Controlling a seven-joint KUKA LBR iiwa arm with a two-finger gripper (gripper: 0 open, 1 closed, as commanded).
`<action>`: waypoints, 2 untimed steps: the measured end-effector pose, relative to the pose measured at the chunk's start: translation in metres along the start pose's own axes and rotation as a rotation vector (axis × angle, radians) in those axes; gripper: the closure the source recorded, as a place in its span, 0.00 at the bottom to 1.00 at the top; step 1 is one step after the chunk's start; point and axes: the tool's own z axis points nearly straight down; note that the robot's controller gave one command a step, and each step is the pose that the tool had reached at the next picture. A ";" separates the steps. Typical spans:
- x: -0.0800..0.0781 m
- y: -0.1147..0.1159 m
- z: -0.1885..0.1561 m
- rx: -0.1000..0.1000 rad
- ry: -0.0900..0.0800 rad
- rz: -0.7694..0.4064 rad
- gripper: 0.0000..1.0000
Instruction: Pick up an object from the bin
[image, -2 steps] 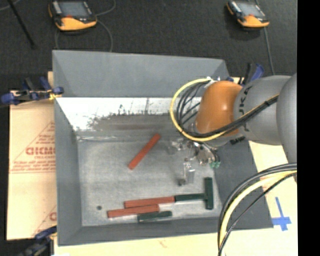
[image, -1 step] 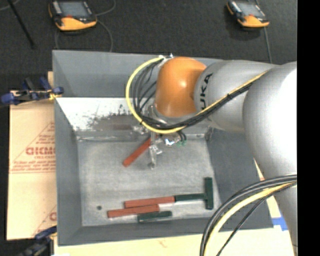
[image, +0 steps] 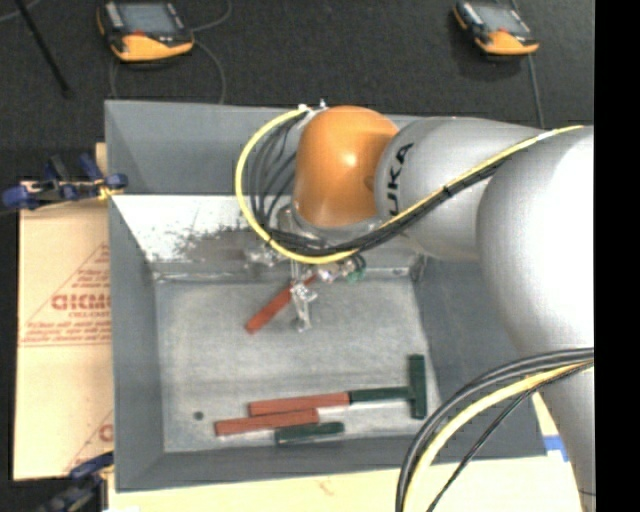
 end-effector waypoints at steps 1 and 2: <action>0.005 -0.008 0.031 -0.002 0.004 -0.213 0.00; 0.003 -0.009 0.030 -0.002 0.000 -0.209 0.00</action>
Offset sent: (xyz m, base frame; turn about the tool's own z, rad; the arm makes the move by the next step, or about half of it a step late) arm -0.0003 -0.0080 -0.0316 -0.2162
